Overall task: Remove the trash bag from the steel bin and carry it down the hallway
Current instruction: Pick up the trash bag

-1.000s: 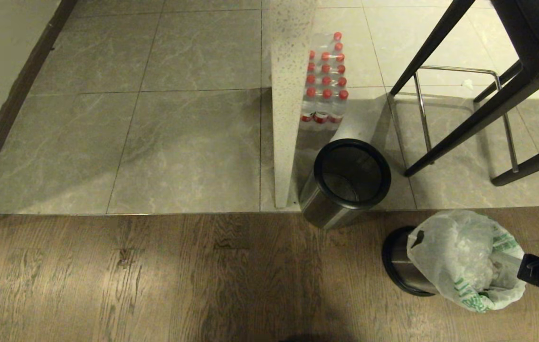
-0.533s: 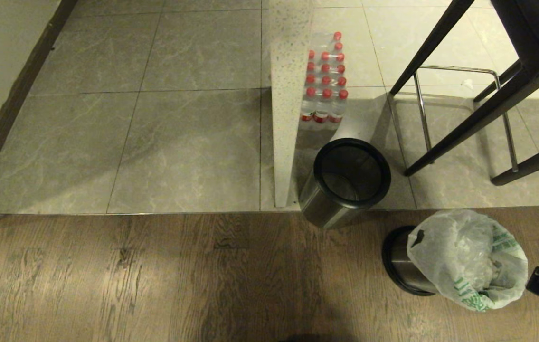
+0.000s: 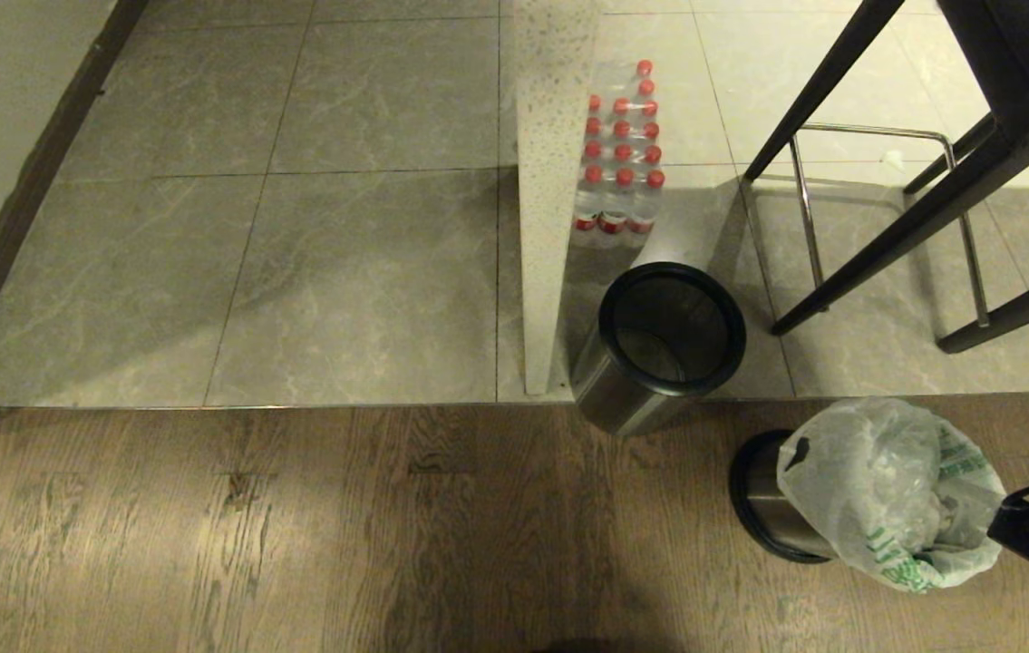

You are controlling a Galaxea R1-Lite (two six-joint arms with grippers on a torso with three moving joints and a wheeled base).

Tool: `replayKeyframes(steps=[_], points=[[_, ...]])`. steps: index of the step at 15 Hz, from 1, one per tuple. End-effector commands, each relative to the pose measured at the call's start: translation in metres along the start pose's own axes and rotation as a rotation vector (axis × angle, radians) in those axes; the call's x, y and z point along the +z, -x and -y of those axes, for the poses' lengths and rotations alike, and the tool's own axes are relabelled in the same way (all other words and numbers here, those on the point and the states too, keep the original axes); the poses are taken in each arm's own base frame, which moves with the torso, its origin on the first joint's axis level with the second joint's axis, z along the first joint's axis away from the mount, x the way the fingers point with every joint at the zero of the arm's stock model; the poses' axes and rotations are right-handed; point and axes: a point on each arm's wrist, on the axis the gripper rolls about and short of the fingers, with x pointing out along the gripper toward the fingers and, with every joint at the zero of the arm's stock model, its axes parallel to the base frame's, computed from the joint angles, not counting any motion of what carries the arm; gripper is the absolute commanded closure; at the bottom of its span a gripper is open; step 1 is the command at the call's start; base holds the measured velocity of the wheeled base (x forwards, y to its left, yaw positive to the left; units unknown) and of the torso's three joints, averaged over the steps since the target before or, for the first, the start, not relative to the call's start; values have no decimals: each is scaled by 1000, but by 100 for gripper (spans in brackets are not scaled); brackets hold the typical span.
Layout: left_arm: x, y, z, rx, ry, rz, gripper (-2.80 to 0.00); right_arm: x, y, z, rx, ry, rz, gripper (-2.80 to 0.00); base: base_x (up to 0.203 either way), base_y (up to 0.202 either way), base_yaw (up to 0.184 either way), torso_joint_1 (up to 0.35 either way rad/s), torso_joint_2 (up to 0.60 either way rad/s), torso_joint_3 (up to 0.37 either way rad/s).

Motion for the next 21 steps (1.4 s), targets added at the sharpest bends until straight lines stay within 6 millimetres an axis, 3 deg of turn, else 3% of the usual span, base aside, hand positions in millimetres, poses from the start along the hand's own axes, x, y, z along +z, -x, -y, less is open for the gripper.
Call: replayKeyframes(steps=[1,10,11,21], points=[[0,0,0,1,0,-2,0,-2,-6,-1,15,1,-16,-280,0,0,0,0,0,0],[0,0,0,0,0,-1,0,-1,-15,-20,108,10,15,-280,0,0,0,0,0,0],[0,0,0,0,0,-1,0,1,-16,-20,113,8,24,0,0,0,0,0,0,0],[0,0,0,1,0,-2,0,-3,-14,-24,118,31,14,0,0,0,0,0,0,0]])
